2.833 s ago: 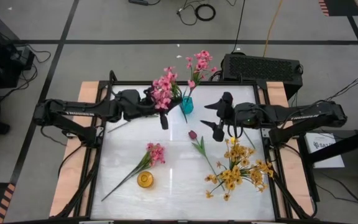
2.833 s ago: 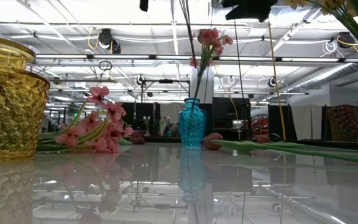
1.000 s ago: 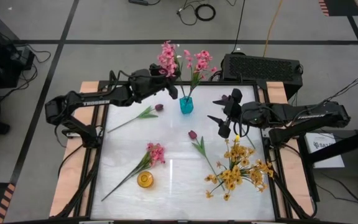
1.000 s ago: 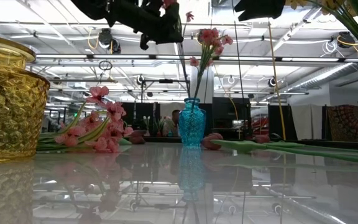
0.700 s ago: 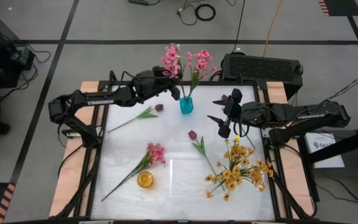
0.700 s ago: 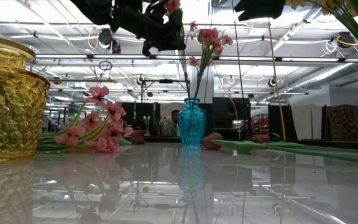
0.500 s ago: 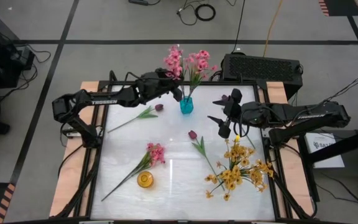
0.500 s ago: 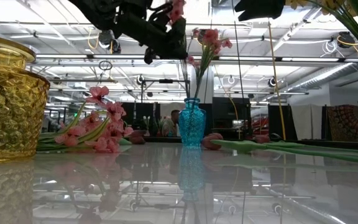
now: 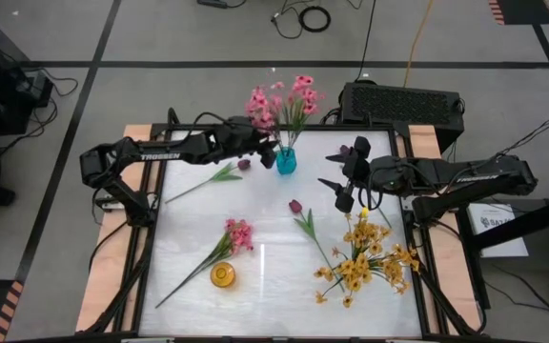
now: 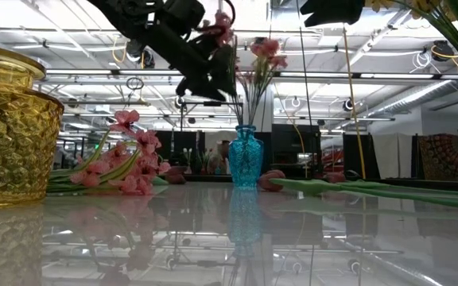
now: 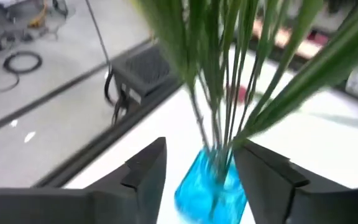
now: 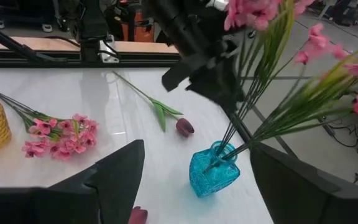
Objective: Sort flowers into vase by color
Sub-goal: Put the top pink flowers into the blue vase, then put the pink flowers into the blue vase
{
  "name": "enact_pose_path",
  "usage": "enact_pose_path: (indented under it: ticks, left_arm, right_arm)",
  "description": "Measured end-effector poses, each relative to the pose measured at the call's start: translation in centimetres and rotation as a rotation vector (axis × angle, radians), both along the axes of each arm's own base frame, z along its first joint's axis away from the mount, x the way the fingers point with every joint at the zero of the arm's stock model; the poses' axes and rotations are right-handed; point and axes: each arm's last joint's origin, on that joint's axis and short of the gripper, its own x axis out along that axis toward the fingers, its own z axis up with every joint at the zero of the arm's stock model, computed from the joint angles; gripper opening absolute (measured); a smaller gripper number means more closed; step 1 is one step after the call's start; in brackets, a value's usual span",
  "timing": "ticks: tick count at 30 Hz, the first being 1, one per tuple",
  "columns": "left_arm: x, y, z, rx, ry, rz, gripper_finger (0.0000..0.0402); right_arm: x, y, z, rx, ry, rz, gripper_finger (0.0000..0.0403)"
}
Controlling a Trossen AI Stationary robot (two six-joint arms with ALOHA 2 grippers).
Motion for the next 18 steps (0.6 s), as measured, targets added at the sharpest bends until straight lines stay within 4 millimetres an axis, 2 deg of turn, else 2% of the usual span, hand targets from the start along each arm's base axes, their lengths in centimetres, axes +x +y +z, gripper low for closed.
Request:
enact_pose_path:
  ticks: [9, 18]
  left_arm:
    - [-0.9, -0.8, -0.8, -0.039, 0.152, -0.082, 0.0276]
    - [-4.5, -2.2, -0.5, -0.109, 0.426, -0.120, 0.0288]
  right_arm:
    - [-0.1, 0.0, -0.1, 0.002, 0.012, -0.001, 0.0285]
    - [-0.1, 0.0, -0.2, 0.006, 0.018, -0.004, 0.0285]
